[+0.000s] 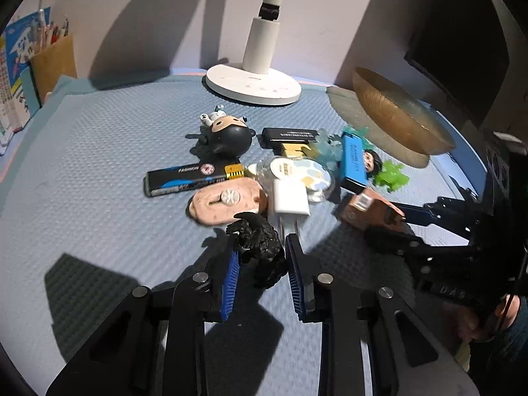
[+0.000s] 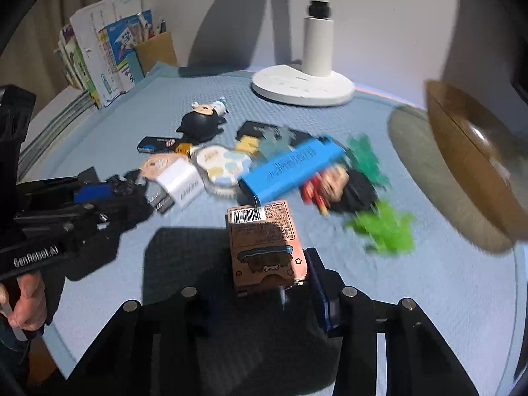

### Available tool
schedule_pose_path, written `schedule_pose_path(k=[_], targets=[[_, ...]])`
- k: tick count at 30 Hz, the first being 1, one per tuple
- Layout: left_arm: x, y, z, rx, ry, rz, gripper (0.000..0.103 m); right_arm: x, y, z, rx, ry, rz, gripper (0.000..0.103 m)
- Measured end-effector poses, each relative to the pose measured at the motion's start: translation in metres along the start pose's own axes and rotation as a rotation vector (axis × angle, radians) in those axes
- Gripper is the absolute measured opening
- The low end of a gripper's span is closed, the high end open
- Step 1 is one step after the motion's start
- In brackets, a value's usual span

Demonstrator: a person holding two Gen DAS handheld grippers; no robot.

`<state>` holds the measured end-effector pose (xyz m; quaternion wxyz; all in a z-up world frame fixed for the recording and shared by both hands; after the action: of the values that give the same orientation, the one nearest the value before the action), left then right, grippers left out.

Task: Organize rigid objects
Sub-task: 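Grasp the black figurine with the left tool while the right tool grasps the pink box, then carry the black figurine and pink box into the amber bowl and release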

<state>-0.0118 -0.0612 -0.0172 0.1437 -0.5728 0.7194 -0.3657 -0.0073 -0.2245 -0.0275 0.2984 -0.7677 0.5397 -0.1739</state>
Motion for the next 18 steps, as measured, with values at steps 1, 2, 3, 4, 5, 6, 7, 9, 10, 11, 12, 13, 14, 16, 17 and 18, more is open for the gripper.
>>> schedule_pose_path(k=[1,2,3,4,5,6,7,9,10,11,12,13,14,16,17,18], targets=[[0.0,0.004,-0.007,0.005,-0.006,0.009,0.024,0.003,0.007,-0.007,-0.002,0.011,0.017,0.042],[-0.001,0.007,-0.012,0.016,-0.008,0.018,0.024,0.005,0.013,-0.014,-0.002,0.021,0.032,0.042],[-0.001,0.011,-0.016,0.017,-0.009,0.021,0.024,0.007,0.019,-0.02,-0.001,0.029,0.044,0.042],[-0.002,0.016,-0.02,0.016,-0.004,0.018,0.024,0.01,0.028,-0.027,-0.002,0.038,0.06,0.042],[-0.002,0.019,-0.022,0.015,0.001,0.014,0.024,0.012,0.033,-0.031,-0.005,0.043,0.069,0.042],[-0.002,0.022,-0.023,0.014,0.004,0.012,0.024,0.012,0.038,-0.032,-0.009,0.046,0.074,0.043],[-0.001,0.027,-0.023,0.01,0.003,0.013,0.024,0.012,0.043,-0.03,-0.022,0.046,0.073,0.044],[0.001,0.032,-0.021,-0.003,-0.003,0.015,0.024,0.009,0.045,-0.031,-0.011,0.052,0.061,0.056],[0.003,0.033,-0.02,-0.007,-0.005,0.015,0.024,0.007,0.043,-0.031,-0.013,0.043,0.07,0.065],[0.004,0.035,-0.02,-0.006,-0.002,0.015,0.024,0.006,0.042,-0.03,-0.009,0.046,0.075,0.065],[0.006,0.036,-0.021,-0.004,0.003,0.014,0.024,0.005,0.041,-0.028,-0.012,0.052,0.069,0.064],[0.008,0.036,-0.024,0.001,0.007,0.017,0.024,0.002,0.042,-0.026,-0.018,0.072,0.055,0.053],[0.009,0.035,-0.026,0.006,0.006,0.022,0.024,0.0,0.041,-0.026,-0.011,0.099,0.041,0.048],[0.014,0.03,-0.032,0.025,0.001,0.036,0.024,-0.012,0.039,-0.028,0.003,0.06,0.03,0.04],[0.016,0.027,-0.034,0.034,0.003,0.041,0.024,-0.017,0.039,-0.03,0.01,0.043,0.028,0.04],[0.02,0.021,-0.037,0.045,0.007,0.05,0.024,-0.021,0.038,-0.033,0.019,0.034,0.03,0.04]])
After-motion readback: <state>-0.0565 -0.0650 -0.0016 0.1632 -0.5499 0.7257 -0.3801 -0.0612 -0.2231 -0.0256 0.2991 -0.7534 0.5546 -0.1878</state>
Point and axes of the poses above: each gripper's, at about its wrist camera, not at the fingertips, and z roughly the way its jaws point, x to its right, y to its underside, the point moved 6 cm from there along z, roughly the way its jaws point, and after that the axes turned 5 degrees about x, right-handed, at the moved point
